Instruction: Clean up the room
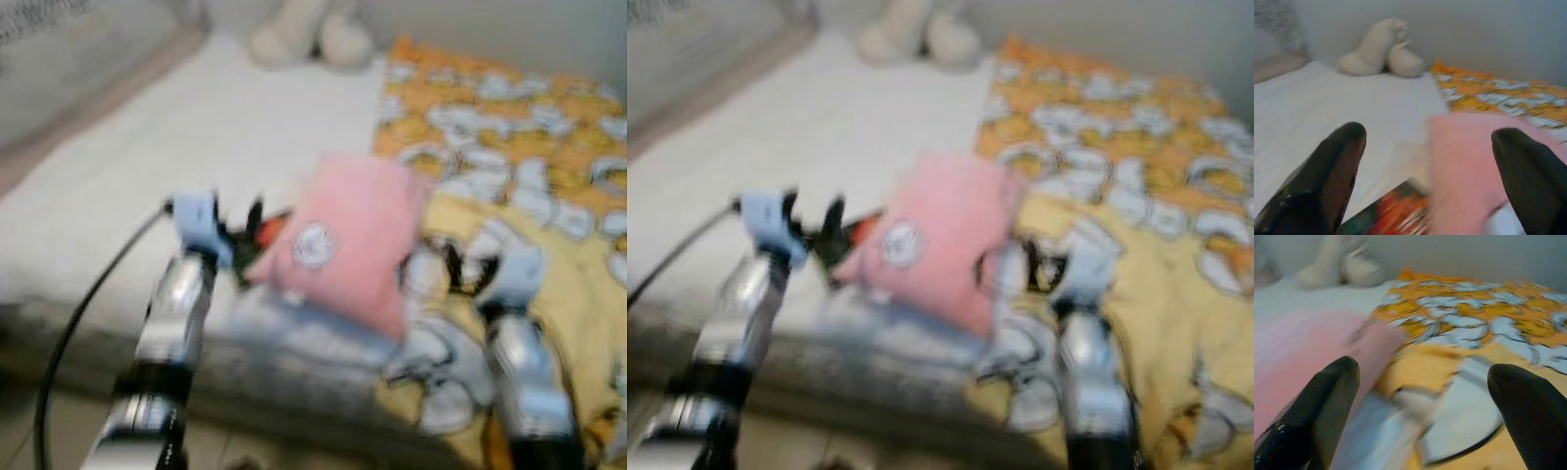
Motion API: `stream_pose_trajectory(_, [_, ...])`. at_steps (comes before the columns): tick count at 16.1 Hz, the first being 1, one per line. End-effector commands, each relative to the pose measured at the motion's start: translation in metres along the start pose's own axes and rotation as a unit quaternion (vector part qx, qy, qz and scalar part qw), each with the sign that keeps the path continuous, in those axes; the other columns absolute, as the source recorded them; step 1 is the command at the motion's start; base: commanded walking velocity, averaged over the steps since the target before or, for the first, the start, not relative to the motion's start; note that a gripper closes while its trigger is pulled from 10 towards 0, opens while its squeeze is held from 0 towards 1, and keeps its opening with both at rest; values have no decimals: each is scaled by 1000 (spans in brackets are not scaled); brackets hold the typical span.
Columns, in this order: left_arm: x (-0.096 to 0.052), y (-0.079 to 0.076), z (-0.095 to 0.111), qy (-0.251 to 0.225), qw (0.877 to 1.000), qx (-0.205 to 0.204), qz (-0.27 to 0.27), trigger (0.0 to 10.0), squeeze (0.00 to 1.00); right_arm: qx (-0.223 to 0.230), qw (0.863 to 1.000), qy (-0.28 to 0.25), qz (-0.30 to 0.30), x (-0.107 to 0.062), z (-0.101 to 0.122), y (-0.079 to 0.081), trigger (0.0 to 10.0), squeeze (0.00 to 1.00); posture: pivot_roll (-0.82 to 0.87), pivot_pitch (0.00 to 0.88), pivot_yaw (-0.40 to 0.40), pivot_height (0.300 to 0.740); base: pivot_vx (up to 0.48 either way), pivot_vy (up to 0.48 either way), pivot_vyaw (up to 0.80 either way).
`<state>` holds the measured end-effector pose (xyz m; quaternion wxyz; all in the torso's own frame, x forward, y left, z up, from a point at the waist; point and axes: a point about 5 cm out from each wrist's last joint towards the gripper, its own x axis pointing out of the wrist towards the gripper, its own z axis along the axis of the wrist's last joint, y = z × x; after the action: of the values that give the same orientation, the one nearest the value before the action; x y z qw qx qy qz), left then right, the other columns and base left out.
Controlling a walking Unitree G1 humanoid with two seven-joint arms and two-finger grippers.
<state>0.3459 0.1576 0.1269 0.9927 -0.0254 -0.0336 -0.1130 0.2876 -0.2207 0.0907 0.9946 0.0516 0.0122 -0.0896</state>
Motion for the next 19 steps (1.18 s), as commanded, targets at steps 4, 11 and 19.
stream_pose_trajectory(4, [36, 0, 5, 133, 989, -21, -52, 10000, 0, 171, 980, 98, -9, 20, -17, -10, 10000, 0, 35, 0, -22, 740, 120, 0, 0])
stream_pose_trajectory(11, [48, -27, -5, 211, 963, -126, -109, 10000, 0, 242, 955, 166, 42, 17, -43, 14, 10000, 0, -29, 106, -21, 740, 0, 0, 0])
stream_pose_trajectory(19, [43, -58, -33, 256, 963, -58, -55, 10000, 0, 243, 947, 182, 107, 19, -50, 62, 10000, 0, -49, 175, -27, 740, 0, 0, 0])
